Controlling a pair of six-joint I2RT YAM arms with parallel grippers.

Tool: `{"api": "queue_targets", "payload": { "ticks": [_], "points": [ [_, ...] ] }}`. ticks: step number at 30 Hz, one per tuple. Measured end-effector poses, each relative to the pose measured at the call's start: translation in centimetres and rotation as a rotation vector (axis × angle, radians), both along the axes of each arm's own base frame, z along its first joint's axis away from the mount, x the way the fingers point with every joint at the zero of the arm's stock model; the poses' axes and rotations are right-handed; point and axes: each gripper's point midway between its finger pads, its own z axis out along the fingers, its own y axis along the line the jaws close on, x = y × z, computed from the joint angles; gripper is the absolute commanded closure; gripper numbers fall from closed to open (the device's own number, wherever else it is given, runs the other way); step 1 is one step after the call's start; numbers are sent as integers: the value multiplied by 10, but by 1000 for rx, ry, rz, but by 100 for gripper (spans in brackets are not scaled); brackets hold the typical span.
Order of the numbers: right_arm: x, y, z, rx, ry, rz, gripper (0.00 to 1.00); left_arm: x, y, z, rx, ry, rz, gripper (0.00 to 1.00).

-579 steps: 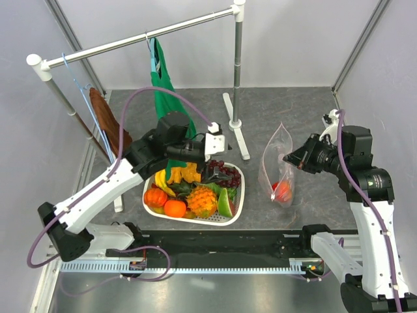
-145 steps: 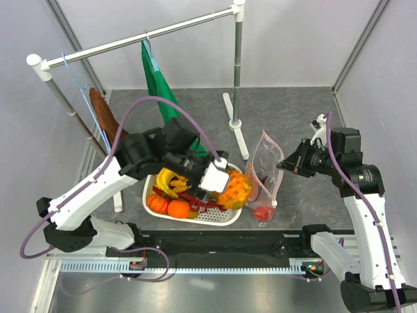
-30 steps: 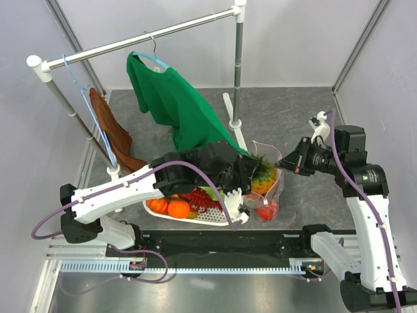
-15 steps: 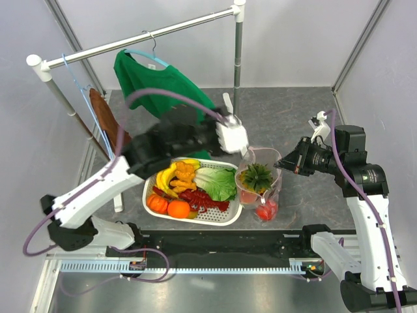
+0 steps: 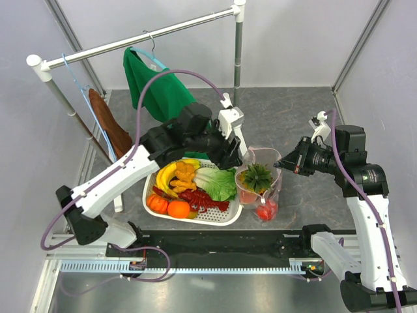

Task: Place the food in the zip-top bag and seal the zipper
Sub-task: Adjust the zipper food storage bag at the center of the board.

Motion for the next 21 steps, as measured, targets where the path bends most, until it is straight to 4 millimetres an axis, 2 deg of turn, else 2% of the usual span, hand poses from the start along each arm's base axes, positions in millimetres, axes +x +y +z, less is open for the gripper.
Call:
{"api": "queue_targets", "payload": {
  "ticks": [2,4,14,17,20,21],
  "points": [
    [0,0,0,0,0,0,100,-3,-5,-20,32,78,-2,32],
    [0,0,0,0,0,0,100,-5,-7,-29,48,116,-1,35],
    [0,0,0,0,0,0,100,-21,-11,-45,77,171,-48,32],
    [0,0,0,0,1,0,100,-28,-12,-53,94,188,-63,37],
    [0,0,0,0,1,0,100,-29,-14,-56,104,192,-67,66],
    [0,0,0,0,1,0,100,-29,-14,-58,109,195,-67,85]
  ]
}}
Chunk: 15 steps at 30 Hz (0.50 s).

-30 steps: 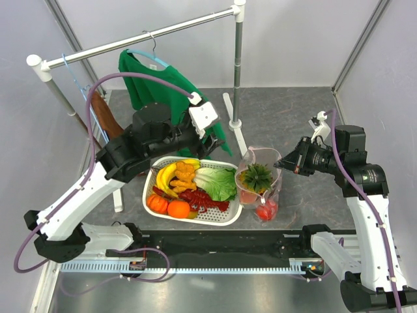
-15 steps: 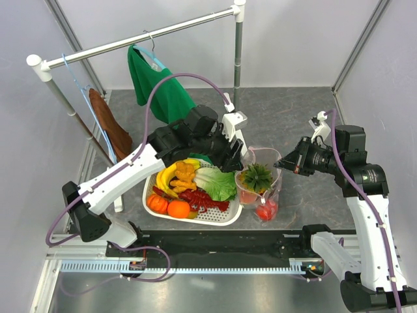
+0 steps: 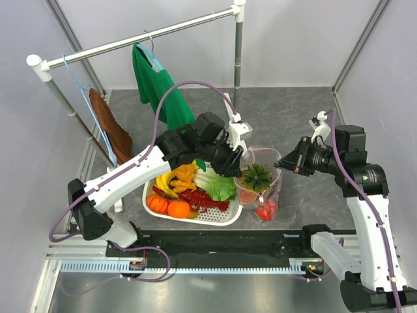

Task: Place the food in the zip-top bag and seal the zipper
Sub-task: Adjust the zipper food storage bag at the center of the board.

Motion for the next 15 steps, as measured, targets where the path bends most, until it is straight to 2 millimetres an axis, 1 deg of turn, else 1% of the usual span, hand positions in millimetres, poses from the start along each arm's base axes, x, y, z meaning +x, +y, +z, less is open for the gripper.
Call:
{"api": "queue_targets", "payload": {
  "ticks": [2,3,5,7,9,12,14,15],
  "points": [
    [0,0,1,0,-1,-1,100,-1,0,-2,14,7,-10,96],
    [0,0,2,-1,-3,0,100,-1,-2,-1,15,9,-19,98],
    [-1,0,6,-1,-8,-2,100,-3,-8,9,8,3,-56,98],
    [-1,-1,17,-2,-22,-4,100,-9,-19,33,-38,-42,-117,98],
    [-1,-1,32,-4,-46,-6,100,-17,-30,69,-108,-119,-171,98],
    [0,-2,65,-10,-130,0,100,-24,-37,120,-212,-229,-207,98],
    [0,-4,81,-30,-176,0,100,-23,-38,136,-250,-277,-202,98],
    [1,-6,88,-48,-198,-2,100,-21,-36,140,-256,-291,-193,98]
  ]
}}
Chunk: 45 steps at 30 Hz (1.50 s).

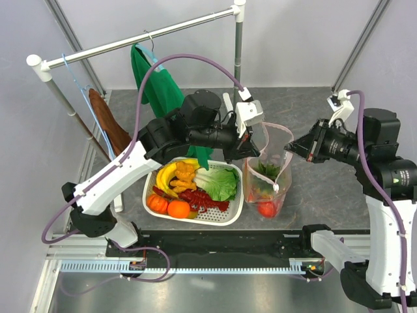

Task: Place the food in the zip-top bag and seal the zipper
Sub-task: Adjust the zipper food storage bag at the center of the board, then pick up the fake fruit from the bin.

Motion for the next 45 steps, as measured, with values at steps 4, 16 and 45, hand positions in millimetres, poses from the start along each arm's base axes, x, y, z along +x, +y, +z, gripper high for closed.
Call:
{"api": "queue_targets", "payload": {
  "ticks": [4,16,45],
  "points": [
    [1,-7,7,-63,-29,-10,100,3,-1,-7,4,-1,4,98],
    [-6,-29,-71,-222,173,-51,100,22,-7,-71,167,72,48,93],
    [-13,-41,-95,-278,185,-91,100,-43,198,-125,272,-199,-16,4]
  ]
}}
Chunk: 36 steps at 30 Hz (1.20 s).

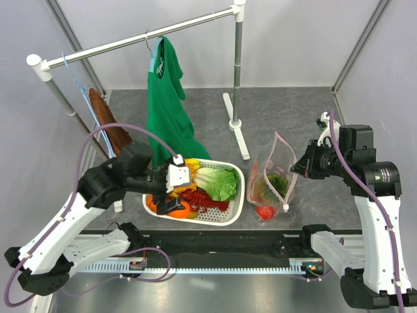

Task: Place the food in the zip-top bag and seal the zipper
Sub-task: Pick up the fake fruit from the bin.

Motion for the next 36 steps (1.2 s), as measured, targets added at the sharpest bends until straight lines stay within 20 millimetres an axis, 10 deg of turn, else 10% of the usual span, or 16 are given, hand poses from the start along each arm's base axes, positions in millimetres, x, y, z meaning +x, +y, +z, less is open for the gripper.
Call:
{"api": "queue_targets", "payload": {
  "ticks": [6,19,28,36],
  "points": [
    [2,2,-2,10,12,0,100,-13,20,-64,188,43,-102,4],
    [4,4,-3,25,23,6,100,-9,28,-135,422,-3,-285,2],
    [5,6,-4,33,35,11,100,-2,34,-162,520,-67,-315,36],
    [5,7,-4,37,38,9,100,4,21,-133,472,-114,-317,65]
  ]
}}
